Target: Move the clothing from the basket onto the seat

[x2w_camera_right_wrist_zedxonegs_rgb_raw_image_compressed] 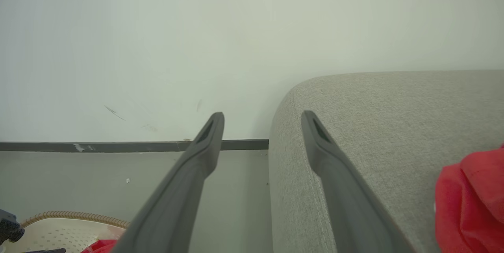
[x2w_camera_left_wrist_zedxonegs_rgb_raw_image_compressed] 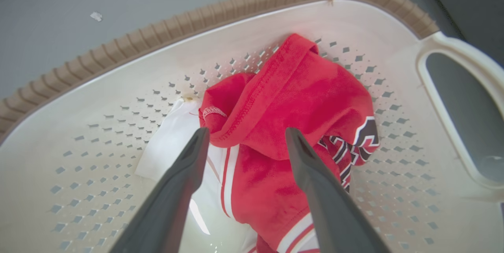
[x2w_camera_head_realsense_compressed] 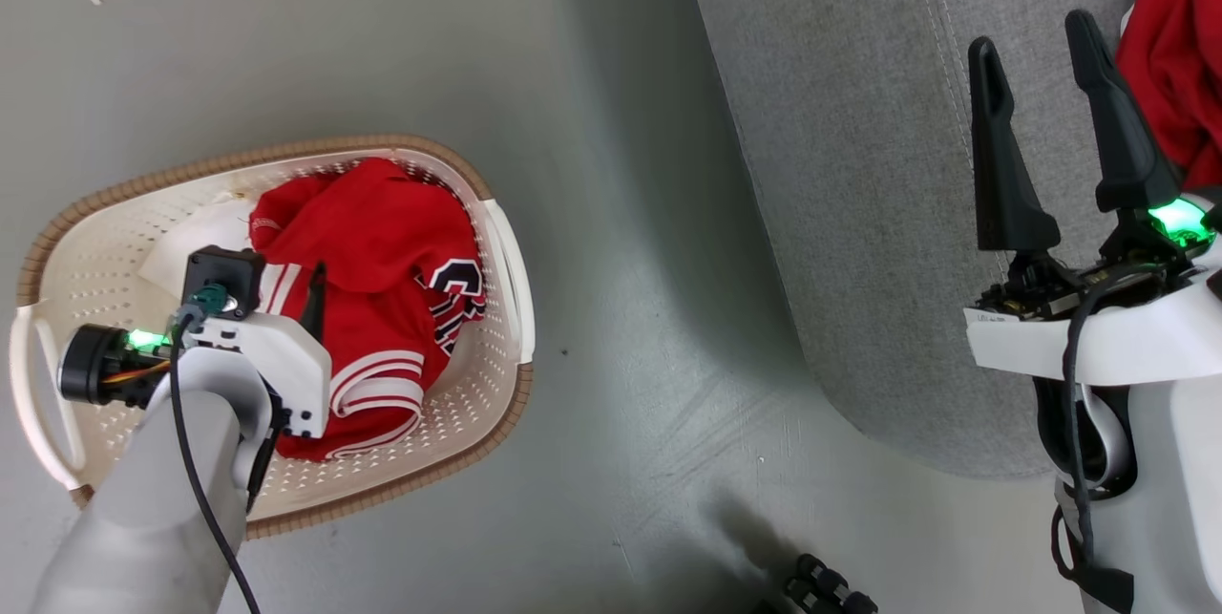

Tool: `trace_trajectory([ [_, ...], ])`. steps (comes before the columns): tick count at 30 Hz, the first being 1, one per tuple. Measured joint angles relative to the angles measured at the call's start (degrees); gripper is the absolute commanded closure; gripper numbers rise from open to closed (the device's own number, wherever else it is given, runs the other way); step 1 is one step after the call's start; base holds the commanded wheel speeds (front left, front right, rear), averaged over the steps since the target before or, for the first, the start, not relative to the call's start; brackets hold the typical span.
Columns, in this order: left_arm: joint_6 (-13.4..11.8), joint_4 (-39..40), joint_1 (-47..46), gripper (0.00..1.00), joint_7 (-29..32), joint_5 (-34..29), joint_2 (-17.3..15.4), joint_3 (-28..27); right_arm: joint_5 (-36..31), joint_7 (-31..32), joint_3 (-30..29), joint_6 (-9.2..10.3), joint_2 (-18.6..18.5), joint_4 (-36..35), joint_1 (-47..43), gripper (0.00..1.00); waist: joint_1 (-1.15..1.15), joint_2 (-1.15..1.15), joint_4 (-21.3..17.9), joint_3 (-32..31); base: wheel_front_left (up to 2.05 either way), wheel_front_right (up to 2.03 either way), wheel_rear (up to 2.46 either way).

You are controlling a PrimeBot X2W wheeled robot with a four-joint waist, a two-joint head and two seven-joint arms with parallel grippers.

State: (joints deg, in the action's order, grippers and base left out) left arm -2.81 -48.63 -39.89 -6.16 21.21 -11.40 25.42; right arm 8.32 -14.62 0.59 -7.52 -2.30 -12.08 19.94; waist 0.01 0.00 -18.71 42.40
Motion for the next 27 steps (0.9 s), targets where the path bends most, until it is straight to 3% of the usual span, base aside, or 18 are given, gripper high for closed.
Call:
trace_trajectory([
  [24,-0.40,-5.27,-7.63,0.00,-1.05,-0.05,-3.65,-1.65,3.74,0.00,2.29,0.00,0.01,0.29,6.71,0.00,0.00,0.00,-4.72,8.67,0.00,0.00,0.00],
  [25,-0.33,-5.33,-7.81,0.04,-1.12,-0.07,-3.68,-1.64,3.78,0.00,2.32,0.00,0.01,0.34,6.88,0.00,0.00,0.00,-4.82,8.89,0.00,0.00,0.00],
  [26,-0.30,-5.32,-7.93,0.25,-1.62,-0.07,-3.67,-1.64,3.80,0.00,2.33,0.00,0.01,0.44,7.31,0.00,0.00,0.00,-4.91,9.12,0.00,0.00,0.00],
  [27,-0.14,-5.28,-8.03,0.52,-1.88,-0.07,-3.59,-1.60,3.81,0.00,2.30,0.00,0.01,0.45,7.71,0.00,0.00,0.00,-4.98,9.32,0.00,0.00,0.00],
])
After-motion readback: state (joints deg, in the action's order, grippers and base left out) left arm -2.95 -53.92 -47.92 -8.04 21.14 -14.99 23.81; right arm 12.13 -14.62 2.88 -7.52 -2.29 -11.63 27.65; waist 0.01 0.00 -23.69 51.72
